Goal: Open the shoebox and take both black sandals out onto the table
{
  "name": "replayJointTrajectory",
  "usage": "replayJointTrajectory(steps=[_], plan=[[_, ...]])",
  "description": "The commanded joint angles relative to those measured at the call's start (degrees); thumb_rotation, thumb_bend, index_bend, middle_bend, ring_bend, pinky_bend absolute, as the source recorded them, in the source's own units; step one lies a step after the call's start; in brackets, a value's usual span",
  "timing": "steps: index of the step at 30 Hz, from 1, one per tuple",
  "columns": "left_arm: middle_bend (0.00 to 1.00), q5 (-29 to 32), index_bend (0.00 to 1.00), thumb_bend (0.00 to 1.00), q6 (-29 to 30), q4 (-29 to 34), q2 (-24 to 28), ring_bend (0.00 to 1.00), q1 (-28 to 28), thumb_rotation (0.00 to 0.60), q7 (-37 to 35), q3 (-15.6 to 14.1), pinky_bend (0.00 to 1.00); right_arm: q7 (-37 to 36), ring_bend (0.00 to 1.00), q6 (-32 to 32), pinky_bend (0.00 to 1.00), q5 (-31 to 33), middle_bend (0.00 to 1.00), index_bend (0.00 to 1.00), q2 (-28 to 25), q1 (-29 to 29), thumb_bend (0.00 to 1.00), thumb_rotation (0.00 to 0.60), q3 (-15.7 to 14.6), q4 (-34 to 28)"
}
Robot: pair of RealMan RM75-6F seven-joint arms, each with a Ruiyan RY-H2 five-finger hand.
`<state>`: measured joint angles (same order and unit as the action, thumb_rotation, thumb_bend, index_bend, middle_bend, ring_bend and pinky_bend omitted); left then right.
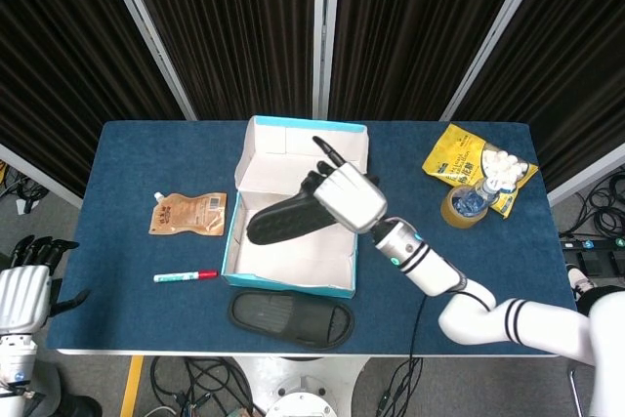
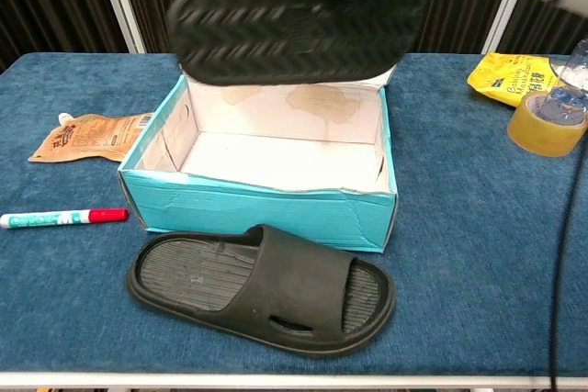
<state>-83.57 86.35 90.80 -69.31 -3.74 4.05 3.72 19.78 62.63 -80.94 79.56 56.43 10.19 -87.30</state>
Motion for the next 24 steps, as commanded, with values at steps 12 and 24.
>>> replayJointTrajectory(steps=[12,24], plan=[[0.26,-0.9,0.27,0.11,0.5,1.2,0.2,0.16,-0.2,0.6,1.5,-0.3,0.11,-14.6,0.38,6.1,0.0,-3.1,0.7,0.82,-12.6,-15.6,0.82,0.6,-8.2,-1.8],[0.25,-1.0,0.27,0.11,1.0,2.1,0.5,0.16,0.2,0.6,2.3,-0.6,0.11,-23.7,0.2,-0.3,0.0,-3.5,0.51,0.57,-6.9,-18.7,0.51,0.6,-11.3,8.8]])
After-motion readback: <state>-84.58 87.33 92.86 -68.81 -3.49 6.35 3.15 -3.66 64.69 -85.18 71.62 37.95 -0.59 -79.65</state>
